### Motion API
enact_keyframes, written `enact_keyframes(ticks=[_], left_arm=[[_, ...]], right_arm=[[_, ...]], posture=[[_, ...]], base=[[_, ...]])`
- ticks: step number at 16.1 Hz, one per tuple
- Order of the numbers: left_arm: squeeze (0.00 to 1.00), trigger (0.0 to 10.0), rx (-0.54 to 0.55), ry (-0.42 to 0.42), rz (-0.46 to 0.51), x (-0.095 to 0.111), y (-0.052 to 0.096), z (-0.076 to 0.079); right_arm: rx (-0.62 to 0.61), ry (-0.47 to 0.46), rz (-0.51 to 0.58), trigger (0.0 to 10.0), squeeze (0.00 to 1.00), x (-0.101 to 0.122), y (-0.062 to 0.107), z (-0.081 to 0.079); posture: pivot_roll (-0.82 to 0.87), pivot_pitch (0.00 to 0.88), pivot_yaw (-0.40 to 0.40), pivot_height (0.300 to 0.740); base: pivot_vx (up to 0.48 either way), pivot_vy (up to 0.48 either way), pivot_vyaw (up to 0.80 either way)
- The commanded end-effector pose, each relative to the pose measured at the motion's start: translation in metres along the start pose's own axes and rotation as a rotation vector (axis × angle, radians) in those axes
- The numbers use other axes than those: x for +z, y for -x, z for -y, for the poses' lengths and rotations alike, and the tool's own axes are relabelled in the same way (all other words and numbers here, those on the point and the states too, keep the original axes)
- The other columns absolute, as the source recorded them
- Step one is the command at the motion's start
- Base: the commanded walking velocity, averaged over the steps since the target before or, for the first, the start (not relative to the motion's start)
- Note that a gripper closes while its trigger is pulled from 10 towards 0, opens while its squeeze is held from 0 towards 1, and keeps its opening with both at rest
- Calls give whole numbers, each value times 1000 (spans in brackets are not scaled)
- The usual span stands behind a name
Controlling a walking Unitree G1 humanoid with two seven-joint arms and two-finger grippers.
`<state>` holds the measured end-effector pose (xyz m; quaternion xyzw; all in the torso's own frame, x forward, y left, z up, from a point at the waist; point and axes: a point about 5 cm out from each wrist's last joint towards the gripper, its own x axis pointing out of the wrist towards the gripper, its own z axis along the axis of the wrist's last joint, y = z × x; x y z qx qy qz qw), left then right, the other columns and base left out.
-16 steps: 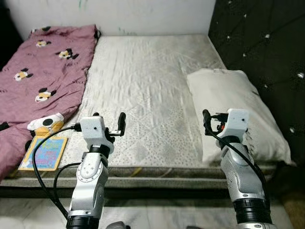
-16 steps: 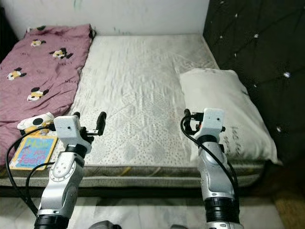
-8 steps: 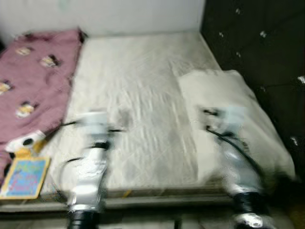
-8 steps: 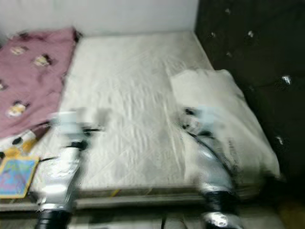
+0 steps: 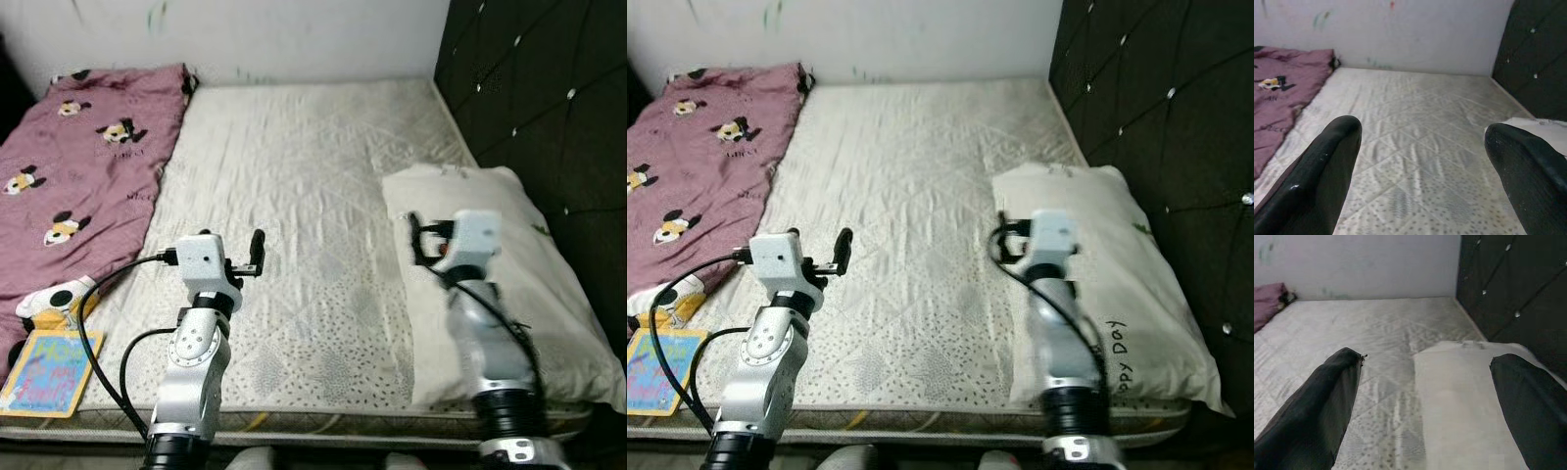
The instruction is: Clean up the room
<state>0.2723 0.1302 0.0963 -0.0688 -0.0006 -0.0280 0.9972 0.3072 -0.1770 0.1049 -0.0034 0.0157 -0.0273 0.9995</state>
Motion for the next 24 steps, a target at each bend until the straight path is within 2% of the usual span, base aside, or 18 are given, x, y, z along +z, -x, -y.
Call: enact_keyframes(ticks=[1,13,16,24], left_arm=[[0,10000,19,5,3,1,1,-6],[0,10000,27,4,-7,-1,2,-6],[0,10000,31,8,-7,-1,2,-6],[0,10000,31,18,-5,0,0,-5]], right_arm=[[37,-17,-4,10000,0,-2,1,-13],[70,-17,8,10000,0,-1,1,-16],[76,-7,7,10000,0,-1,1,-16],[69,1,-4,10000,0,-2,0,-14]], posture=[[-41,9,54,740],[-37,7,52,740],[-39,7,49,740],[-45,18,44,740]], base=[[0,480,0],[0,480,0],[0,480,731],[0,480,0]])
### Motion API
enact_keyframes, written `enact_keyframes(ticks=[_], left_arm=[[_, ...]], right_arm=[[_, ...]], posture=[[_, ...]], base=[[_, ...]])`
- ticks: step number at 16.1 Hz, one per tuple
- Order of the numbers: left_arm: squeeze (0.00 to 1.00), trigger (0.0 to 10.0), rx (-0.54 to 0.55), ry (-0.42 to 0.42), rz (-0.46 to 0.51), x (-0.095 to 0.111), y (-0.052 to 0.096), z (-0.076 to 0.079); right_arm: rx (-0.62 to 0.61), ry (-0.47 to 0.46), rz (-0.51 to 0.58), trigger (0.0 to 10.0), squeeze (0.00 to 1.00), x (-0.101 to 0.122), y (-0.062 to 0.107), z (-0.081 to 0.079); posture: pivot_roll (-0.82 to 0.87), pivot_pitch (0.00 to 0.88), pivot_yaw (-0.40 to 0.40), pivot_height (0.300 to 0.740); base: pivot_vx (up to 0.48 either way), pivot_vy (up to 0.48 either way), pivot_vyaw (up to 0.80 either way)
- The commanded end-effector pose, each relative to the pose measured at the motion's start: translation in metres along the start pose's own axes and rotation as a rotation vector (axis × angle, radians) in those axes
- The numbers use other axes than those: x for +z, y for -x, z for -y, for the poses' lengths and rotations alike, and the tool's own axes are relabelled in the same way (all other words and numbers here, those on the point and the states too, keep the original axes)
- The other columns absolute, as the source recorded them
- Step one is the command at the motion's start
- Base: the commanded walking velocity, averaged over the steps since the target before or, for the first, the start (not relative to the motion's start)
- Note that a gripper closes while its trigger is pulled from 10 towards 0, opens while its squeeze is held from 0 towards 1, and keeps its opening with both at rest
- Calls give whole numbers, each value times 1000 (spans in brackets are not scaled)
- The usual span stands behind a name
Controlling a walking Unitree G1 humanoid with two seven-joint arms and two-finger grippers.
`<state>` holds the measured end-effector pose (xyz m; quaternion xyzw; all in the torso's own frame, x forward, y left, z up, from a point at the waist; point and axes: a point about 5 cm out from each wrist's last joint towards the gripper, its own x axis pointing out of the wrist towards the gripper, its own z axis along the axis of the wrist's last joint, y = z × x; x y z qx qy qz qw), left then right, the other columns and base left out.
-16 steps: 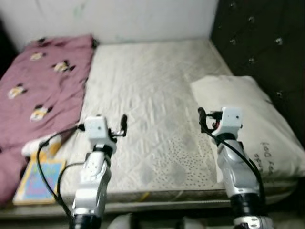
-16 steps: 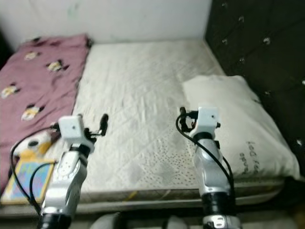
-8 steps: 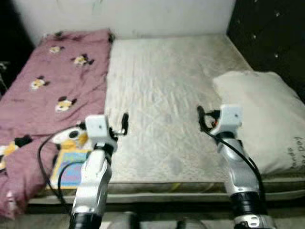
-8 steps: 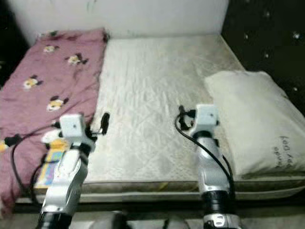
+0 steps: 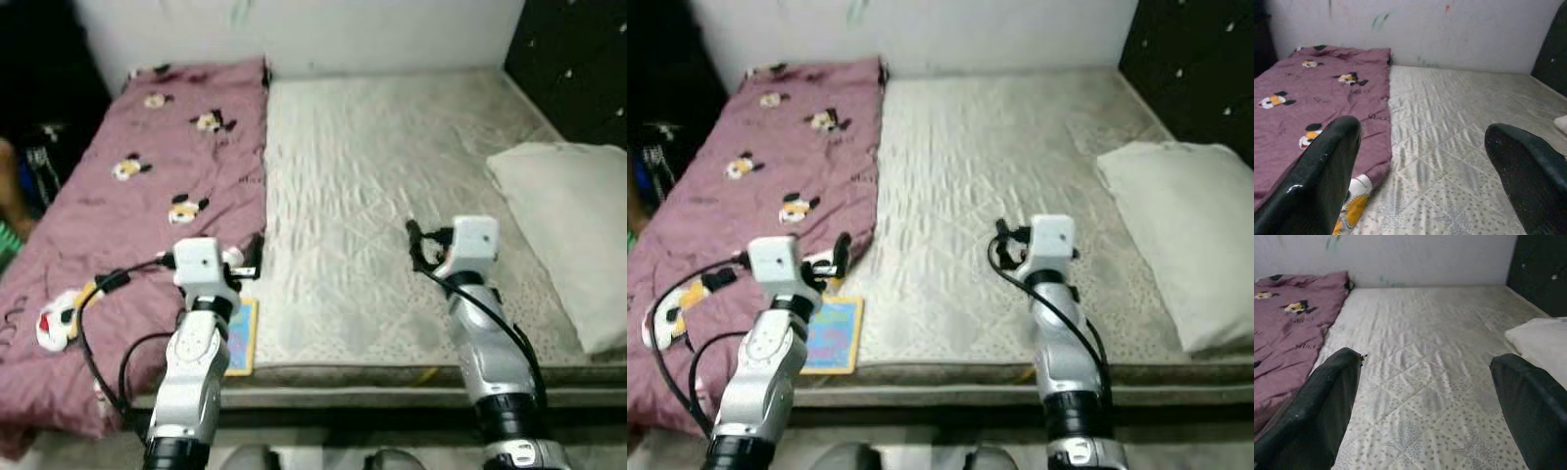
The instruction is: Clean up the room
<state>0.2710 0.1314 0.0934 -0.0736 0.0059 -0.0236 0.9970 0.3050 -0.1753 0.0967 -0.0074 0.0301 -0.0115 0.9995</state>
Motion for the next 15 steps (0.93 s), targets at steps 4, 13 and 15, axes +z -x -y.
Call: enact_keyframes(ticks=[4,13,15], left_arm=[[0,10000,21,9,9,3,-1,-3],[0,10000,-26,13,43,7,0,1],[0,10000,-27,12,45,7,0,1]], right_arm=[[39,0,19,10000,0,5,-3,-12],[42,5,6,10000,0,3,-2,-12],[42,6,4,10000,0,2,-2,-12]], posture=[[-45,16,46,740],[-48,11,48,740],[-48,11,49,740]], base=[[0,480,0],[0,213,0],[0,0,0]])
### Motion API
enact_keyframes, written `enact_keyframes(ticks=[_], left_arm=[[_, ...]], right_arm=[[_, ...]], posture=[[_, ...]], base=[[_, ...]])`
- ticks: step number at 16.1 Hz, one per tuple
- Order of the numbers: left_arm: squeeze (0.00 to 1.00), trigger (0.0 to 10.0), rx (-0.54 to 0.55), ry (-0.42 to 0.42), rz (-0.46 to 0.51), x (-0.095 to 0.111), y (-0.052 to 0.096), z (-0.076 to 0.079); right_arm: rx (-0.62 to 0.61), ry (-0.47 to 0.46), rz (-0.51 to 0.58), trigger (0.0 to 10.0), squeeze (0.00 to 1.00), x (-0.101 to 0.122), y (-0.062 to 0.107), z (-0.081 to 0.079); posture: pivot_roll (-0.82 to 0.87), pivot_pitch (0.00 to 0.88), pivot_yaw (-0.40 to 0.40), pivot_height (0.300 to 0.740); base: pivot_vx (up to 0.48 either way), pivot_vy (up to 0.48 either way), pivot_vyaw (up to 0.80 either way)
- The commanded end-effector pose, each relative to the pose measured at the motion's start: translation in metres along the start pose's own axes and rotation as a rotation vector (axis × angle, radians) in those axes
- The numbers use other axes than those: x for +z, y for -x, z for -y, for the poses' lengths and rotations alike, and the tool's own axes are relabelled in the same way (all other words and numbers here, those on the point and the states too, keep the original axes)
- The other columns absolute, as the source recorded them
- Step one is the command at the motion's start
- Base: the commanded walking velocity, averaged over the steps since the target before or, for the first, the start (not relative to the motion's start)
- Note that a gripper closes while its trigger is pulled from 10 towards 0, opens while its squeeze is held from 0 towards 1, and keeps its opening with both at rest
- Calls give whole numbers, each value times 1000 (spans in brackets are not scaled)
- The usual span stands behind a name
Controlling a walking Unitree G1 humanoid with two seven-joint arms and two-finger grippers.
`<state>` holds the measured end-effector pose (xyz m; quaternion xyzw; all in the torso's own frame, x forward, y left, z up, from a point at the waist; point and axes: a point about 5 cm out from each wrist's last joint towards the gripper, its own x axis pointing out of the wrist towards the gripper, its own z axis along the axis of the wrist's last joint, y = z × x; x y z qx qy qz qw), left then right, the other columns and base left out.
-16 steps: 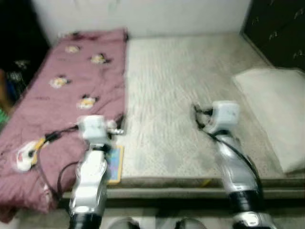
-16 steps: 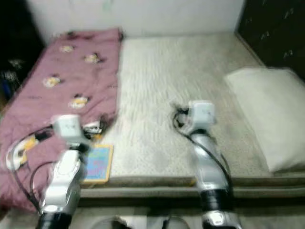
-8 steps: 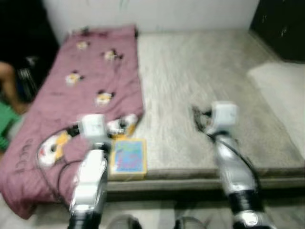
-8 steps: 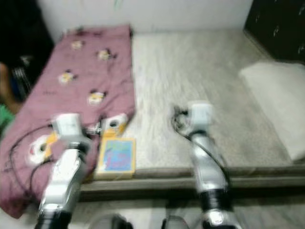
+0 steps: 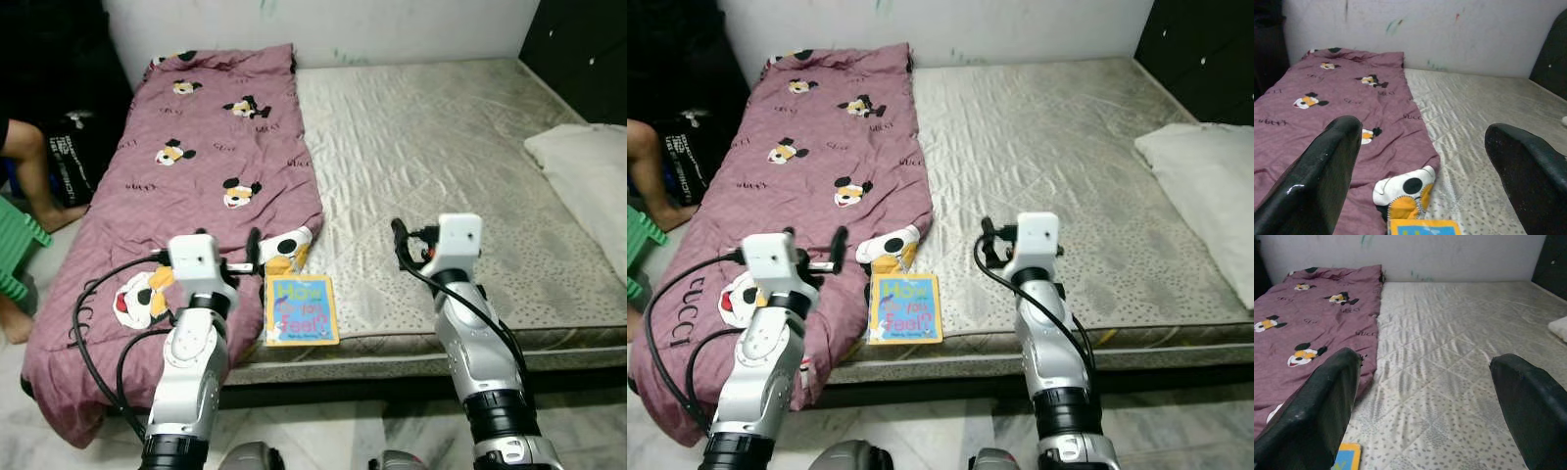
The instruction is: Clean up the room
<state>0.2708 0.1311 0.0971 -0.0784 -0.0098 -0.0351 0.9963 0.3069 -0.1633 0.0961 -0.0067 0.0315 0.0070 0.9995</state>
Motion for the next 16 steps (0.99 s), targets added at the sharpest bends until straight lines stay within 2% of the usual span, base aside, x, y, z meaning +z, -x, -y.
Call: enact_keyframes(ticks=[1,13,16], left_arm=[[0,10000,-7,8,21,4,0,1],[0,10000,-23,10,22,3,2,1],[0,10000,12,-4,-27,-3,2,2]], right_arm=[[3,9,5,10000,0,2,-1,0],[12,22,2,10000,0,2,-1,-1],[9,25,-1,10000,0,0,-1,0]], posture=[[-48,11,49,740],[-44,9,46,740],[-44,11,45,740]], base=[[0,0,0],[310,0,0],[0,0,0]])
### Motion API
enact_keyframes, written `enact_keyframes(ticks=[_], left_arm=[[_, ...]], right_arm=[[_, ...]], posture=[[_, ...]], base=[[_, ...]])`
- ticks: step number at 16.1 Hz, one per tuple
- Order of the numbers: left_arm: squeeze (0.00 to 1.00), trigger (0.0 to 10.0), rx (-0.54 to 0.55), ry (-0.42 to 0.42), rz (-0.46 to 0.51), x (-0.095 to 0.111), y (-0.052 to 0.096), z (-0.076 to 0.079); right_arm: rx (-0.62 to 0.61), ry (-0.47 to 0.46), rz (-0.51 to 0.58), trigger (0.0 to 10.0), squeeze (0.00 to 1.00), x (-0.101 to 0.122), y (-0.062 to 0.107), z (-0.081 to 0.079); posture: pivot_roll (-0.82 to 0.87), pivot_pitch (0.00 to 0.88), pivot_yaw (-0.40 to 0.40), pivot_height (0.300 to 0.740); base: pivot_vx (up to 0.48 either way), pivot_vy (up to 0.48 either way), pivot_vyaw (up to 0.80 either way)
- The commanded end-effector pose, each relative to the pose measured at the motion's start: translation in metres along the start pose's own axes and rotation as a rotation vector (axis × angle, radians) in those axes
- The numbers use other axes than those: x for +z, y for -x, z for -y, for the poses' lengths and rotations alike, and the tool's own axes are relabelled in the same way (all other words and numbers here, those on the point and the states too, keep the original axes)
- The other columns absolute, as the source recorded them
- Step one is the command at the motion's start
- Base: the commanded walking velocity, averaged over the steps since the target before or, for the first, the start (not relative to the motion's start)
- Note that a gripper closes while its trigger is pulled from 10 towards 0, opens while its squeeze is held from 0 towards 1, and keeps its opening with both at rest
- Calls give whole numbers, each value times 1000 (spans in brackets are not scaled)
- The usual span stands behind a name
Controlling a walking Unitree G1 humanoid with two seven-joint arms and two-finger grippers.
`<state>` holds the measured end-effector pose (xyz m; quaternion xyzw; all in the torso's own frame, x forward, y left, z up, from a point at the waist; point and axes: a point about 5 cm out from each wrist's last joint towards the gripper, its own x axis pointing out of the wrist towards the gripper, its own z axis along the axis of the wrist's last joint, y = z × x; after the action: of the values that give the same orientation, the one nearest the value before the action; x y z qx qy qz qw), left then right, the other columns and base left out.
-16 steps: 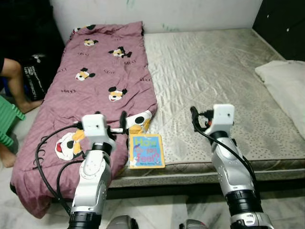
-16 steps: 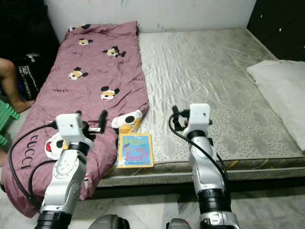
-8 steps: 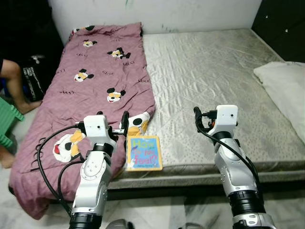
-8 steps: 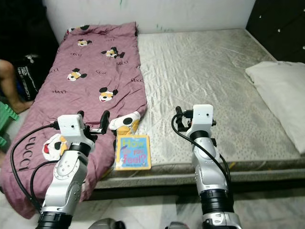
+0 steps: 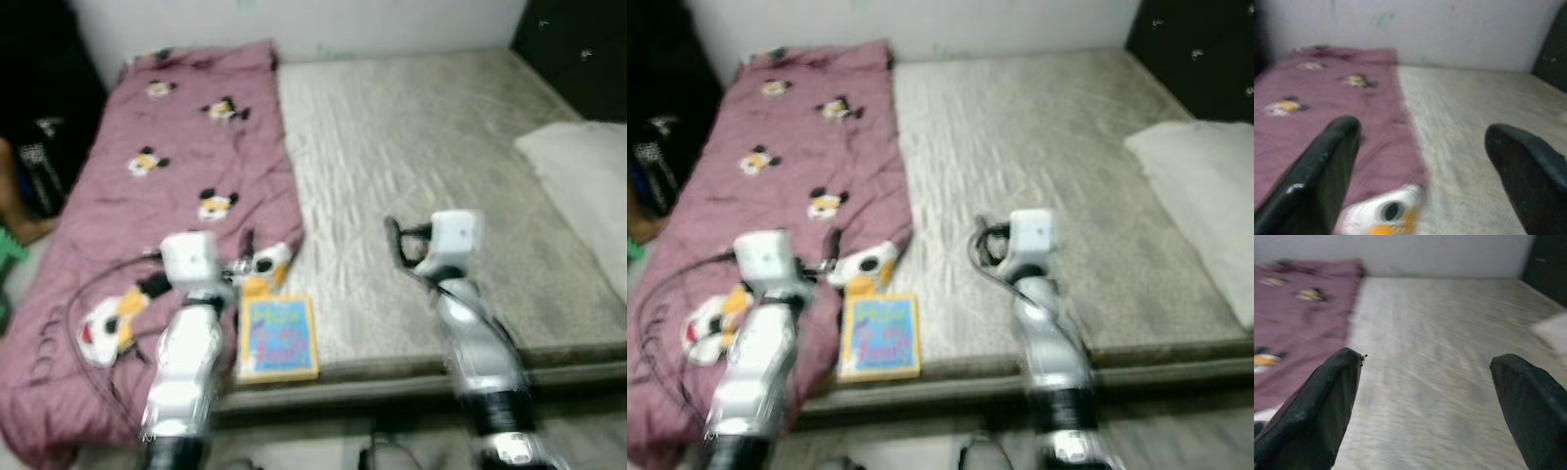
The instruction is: Clean up the room
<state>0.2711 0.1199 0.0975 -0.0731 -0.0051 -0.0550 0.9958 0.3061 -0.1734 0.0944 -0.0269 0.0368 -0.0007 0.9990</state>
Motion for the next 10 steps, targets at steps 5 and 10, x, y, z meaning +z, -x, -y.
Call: enact_keyframes(ticks=[5,10], left_arm=[[0,10000,56,26,-11,-2,5,-9],[0,10000,53,37,-19,-3,5,-9]], right_arm=[[17,-7,2,10000,0,0,-1,-7],[16,-15,2,10000,0,0,-1,-7]], posture=[[-42,14,46,740],[-45,16,48,740]], base=[[0,0,0],[0,288,-433]])
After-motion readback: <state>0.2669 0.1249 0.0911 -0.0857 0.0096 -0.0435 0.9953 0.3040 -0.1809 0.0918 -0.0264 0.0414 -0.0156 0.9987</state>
